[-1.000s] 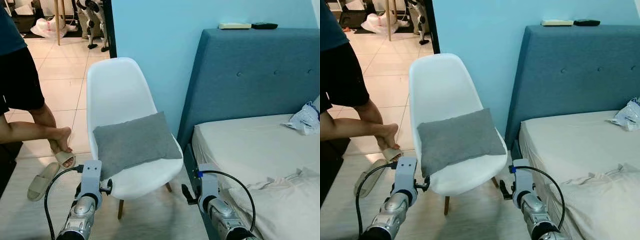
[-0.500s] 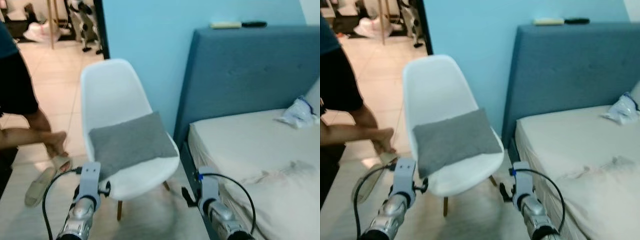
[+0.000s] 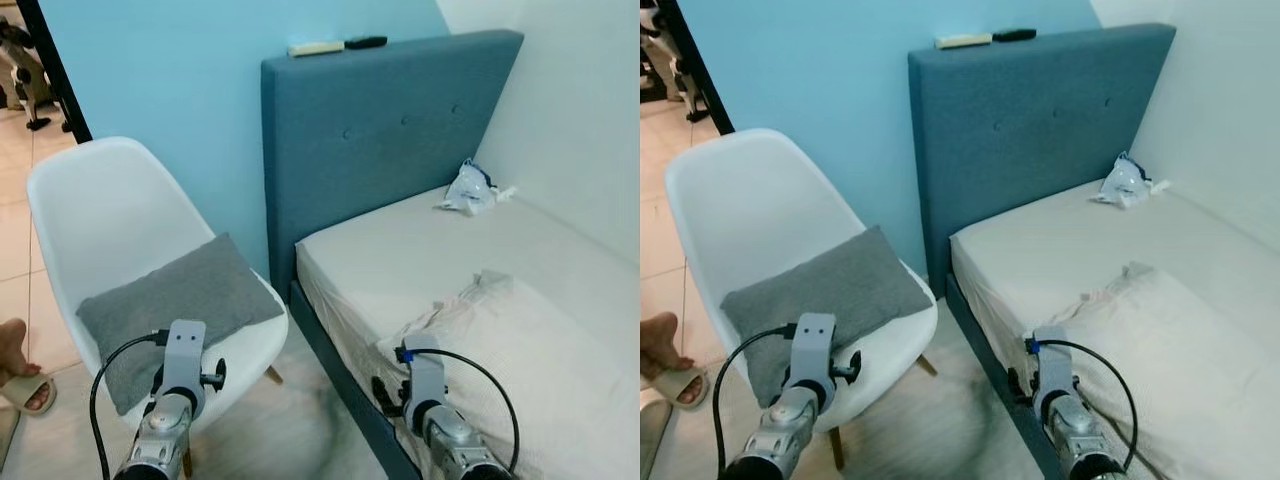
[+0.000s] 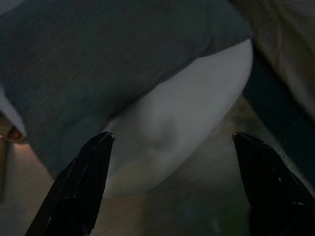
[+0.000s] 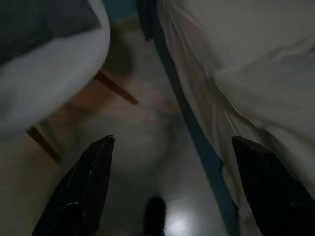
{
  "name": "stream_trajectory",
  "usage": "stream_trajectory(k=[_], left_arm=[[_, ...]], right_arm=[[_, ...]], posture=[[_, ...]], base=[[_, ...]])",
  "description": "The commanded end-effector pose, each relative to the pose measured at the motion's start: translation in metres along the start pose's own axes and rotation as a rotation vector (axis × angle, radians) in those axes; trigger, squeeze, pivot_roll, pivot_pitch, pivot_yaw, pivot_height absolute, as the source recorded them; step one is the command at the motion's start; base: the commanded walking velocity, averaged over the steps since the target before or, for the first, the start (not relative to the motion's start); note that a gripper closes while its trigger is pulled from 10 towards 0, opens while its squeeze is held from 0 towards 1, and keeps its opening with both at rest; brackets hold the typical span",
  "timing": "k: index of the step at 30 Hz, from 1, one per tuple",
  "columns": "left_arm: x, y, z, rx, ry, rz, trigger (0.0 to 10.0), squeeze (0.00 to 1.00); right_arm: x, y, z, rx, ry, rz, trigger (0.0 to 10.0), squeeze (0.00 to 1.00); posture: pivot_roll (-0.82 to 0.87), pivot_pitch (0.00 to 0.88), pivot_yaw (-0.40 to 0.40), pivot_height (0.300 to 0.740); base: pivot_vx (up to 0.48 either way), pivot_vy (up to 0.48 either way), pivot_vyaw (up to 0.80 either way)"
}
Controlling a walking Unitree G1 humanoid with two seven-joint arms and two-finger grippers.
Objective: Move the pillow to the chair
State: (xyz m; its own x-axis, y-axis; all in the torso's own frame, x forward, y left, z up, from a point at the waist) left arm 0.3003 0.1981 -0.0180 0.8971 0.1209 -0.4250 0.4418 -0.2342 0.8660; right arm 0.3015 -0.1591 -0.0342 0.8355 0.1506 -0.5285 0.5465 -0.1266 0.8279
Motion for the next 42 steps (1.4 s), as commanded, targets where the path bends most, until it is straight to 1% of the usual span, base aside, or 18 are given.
stream_trajectory(k=[1,13,14,16,19,24,25,26,28,29,36,38,39,42], left_arm=[[0.000,0.000,0.002,0.006,-0.003,-0.002,10.0,0.00],[-0.001,-0.001,-0.002,0.009,0.009,0.001,10.0,0.00],[-0.001,-0.002,-0.001,0.010,0.008,0.000,10.0,0.00],[-0.001,-0.002,-0.001,0.010,0.007,0.000,10.0,0.00],[-0.001,-0.002,-0.001,0.008,0.009,-0.001,10.0,0.00],[-0.001,-0.002,-0.001,0.004,0.013,-0.001,10.0,0.00],[-0.002,-0.002,-0.001,0.002,0.014,-0.001,10.0,0.00],[-0.002,-0.003,-0.001,0.000,0.015,-0.003,10.0,0.00],[-0.002,-0.003,-0.001,0.001,0.015,-0.004,10.0,0.00],[-0.002,-0.003,-0.001,0.000,0.015,-0.004,10.0,0.00],[-0.002,-0.004,-0.001,-0.001,0.018,-0.007,10.0,0.00],[-0.002,-0.004,-0.001,-0.002,0.018,-0.007,10.0,0.00],[-0.002,-0.004,-0.001,-0.002,0.018,-0.007,10.0,0.00],[-0.002,-0.003,0.000,-0.002,0.015,-0.006,10.0,0.00]], right_arm=[[-0.004,-0.008,0.009,0.006,-0.024,-0.022,10.0,0.00],[-0.003,-0.007,0.006,0.007,-0.019,-0.021,10.0,0.00],[-0.003,-0.006,0.005,0.029,-0.010,-0.011,10.0,0.00],[-0.003,-0.005,0.005,0.040,-0.007,-0.006,10.0,0.00],[-0.003,-0.006,0.005,0.011,-0.003,-0.015,10.0,0.00],[-0.002,-0.005,0.004,0.004,0.000,-0.021,10.0,0.00],[-0.002,-0.005,0.004,-0.005,0.003,-0.025,10.0,0.00],[-0.001,-0.005,0.001,-0.053,0.022,-0.034,10.0,0.00],[-0.001,-0.006,-0.001,-0.061,0.035,-0.038,10.0,0.00],[-0.001,-0.006,-0.001,-0.071,0.035,-0.042,10.0,0.00],[-0.001,-0.007,-0.002,-0.063,0.035,-0.039,10.0,0.00],[-0.001,-0.004,0.001,-0.013,0.012,-0.024,10.0,0.00],[-0.001,-0.003,0.003,-0.004,0.006,-0.023,10.0,0.00],[-0.001,-0.003,0.003,-0.023,0.012,-0.027,10.0,0.00]], posture=[[0.00,0.067,-0.029,0.740],[0.00,0.068,-0.029,0.740],[0.00,0.070,-0.030,0.740],[0.00,0.070,-0.030,0.740],[0.00,0.070,-0.033,0.740],[0.00,0.071,-0.035,0.740],[0.00,0.070,-0.036,0.740],[0.00,0.072,-0.036,0.740],[0.00,0.071,-0.038,0.740],[0.00,0.071,-0.040,0.740],[0.00,0.070,-0.043,0.740],[0.00,0.070,-0.044,0.740],[0.00,0.069,-0.044,0.740],[0.00,0.068,-0.042,0.740]], base=[[0.000,0.000,-0.80],[0.000,0.000,-0.07],[0.000,0.000,0.00],[0.000,0.000,0.00],[0.000,0.000,0.00],[0.000,0.000,0.00],[0.000,0.000,0.00],[0.000,0.000,0.00],[0.000,0.000,0.00],[0.000,0.000,0.80],[0.000,0.000,0.80],[0.000,0.000,0.00],[0.000,0.000,0.00],[0.000,0.000,0.00]])
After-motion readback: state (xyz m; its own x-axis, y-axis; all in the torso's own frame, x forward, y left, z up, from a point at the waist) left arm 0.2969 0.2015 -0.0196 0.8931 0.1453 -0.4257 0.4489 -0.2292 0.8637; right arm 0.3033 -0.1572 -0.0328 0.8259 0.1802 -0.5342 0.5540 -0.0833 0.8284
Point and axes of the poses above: a point about 5 cm out from each wrist's last joint towards the gripper, its own x axis pointing out of the wrist towards the gripper, its own y axis along the axis of the wrist's last joint, z = x × y, the point moved 3 cm from there along x, pointing out of the wrist towards the gripper, and after that the axes turned 10 degrees about x, right-handed, at the moved point
